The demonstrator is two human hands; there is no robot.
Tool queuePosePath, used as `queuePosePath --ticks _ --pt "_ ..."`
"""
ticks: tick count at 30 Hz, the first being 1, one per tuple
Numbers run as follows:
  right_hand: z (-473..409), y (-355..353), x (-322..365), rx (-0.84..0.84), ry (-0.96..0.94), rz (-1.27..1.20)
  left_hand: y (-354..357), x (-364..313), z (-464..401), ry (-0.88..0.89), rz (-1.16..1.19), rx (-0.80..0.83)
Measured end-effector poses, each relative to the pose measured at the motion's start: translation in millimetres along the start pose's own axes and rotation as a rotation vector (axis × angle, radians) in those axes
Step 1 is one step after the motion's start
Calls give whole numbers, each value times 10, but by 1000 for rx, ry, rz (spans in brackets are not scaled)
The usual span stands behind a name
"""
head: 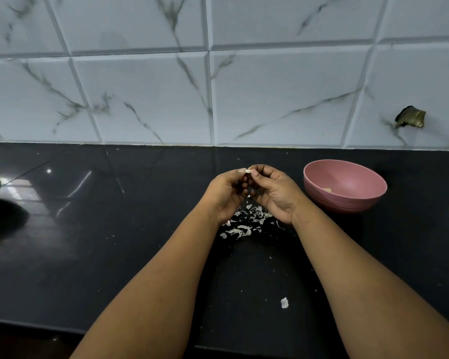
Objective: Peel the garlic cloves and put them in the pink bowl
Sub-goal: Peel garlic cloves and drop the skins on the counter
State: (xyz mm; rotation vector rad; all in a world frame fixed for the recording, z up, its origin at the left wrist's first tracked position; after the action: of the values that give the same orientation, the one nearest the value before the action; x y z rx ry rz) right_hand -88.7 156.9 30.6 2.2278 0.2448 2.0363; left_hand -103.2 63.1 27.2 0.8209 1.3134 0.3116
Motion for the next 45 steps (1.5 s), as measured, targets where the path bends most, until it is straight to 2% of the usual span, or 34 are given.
queuePosePath --ticks 8,14,17,20,23,30,35,45 --pt "-2 2 -17 39 32 -28 24 -18 -13 9 -65 76" --pt "-35 -68 -126 -52 157 -90 -81 -1 -15 13 -76 -89" --pt "-16 -162 -133 -193 182 9 -117 -80 -25 129 -360 -144" --pt "6 -249 -80 -294 141 185 -40 -137 17 266 -703 -107" --pt "-5 -311 -22 -347 53 345 -17 -143 39 315 -854 -110" --pt "-7 -350 48 -405 -66 565 -234 -189 -68 344 -916 -233" --pt "0 -361 125 -464 -139 787 -259 -211 -89 399 -964 -241" --pt "-15 -433 132 -484 -153 829 -305 -227 -93 389 -989 -263"
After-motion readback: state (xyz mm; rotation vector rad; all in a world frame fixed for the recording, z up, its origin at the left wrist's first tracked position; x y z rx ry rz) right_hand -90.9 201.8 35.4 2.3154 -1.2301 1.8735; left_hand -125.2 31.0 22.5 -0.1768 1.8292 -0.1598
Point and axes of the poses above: each hand's wrist, its own z-axis away from the middle knuckle, its own y-axis out of the palm, x = y × z, the point moved 8 cm from there along -z, towards the middle knuckle, and after that the axes turned 14 degrees about z, right-handed, at the moved point
